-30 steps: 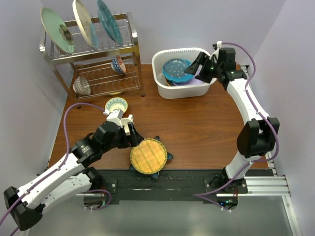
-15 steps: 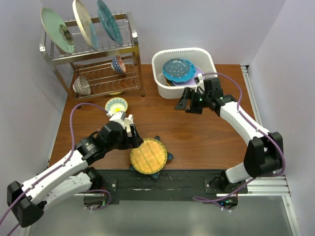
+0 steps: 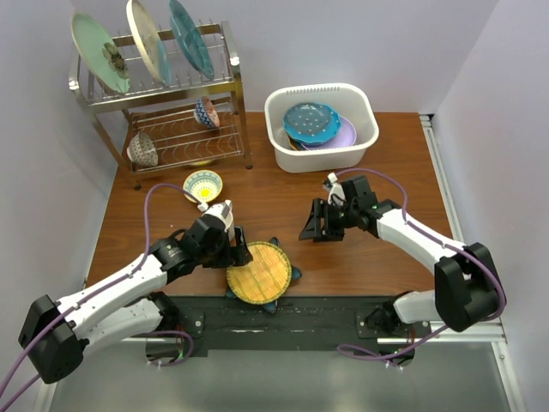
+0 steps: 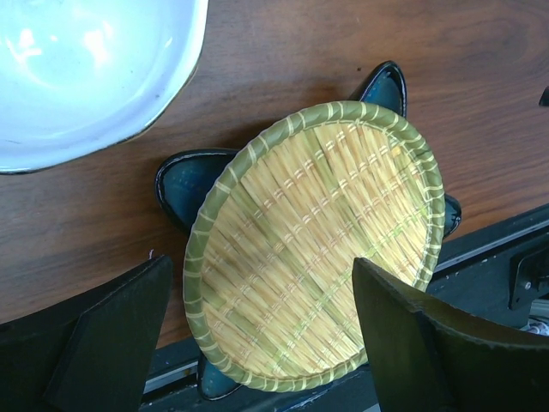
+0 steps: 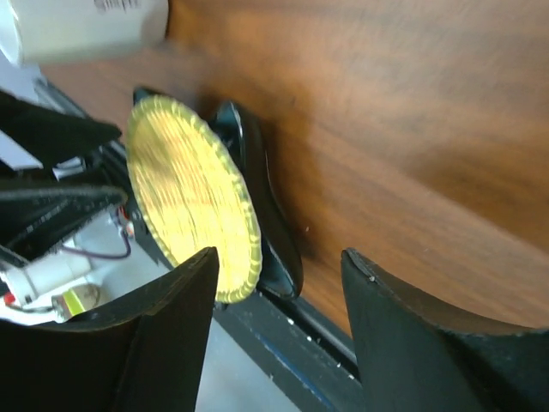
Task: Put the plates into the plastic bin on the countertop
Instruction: Pick up the plate from the corner of the board.
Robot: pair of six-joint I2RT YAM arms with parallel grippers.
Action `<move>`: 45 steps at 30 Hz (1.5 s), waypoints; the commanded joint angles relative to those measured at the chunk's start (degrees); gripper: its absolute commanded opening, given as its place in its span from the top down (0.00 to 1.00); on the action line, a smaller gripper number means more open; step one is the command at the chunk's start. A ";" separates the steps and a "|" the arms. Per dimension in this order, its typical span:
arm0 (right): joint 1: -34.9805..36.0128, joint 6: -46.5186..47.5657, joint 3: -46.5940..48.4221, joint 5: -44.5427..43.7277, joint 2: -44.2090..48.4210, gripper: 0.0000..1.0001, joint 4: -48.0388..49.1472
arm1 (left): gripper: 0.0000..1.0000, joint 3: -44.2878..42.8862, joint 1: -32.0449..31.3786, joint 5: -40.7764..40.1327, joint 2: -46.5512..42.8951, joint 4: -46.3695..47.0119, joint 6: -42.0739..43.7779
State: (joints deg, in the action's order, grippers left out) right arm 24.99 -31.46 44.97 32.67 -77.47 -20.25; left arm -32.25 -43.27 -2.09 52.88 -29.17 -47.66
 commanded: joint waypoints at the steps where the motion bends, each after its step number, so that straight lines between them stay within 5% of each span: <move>1: 1.90 -2.90 -2.95 2.84 3.37 0.39 4.60 | 0.10 0.52 -0.15 1.12 0.38 3.24 -1.21; 16: 6.91 -7.91 -6.65 1.88 5.05 0.49 7.51 | 0.11 1.58 -0.24 0.77 0.29 2.89 -1.91; 45: 11.83 -9.85 -11.04 -0.41 6.02 0.53 7.59 | 0.12 2.45 -0.15 0.77 -0.67 2.80 -1.38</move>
State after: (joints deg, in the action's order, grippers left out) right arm 36.23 -41.19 35.24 33.52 -72.97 -12.62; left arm -30.09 -43.27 -1.28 53.49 -27.64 -48.90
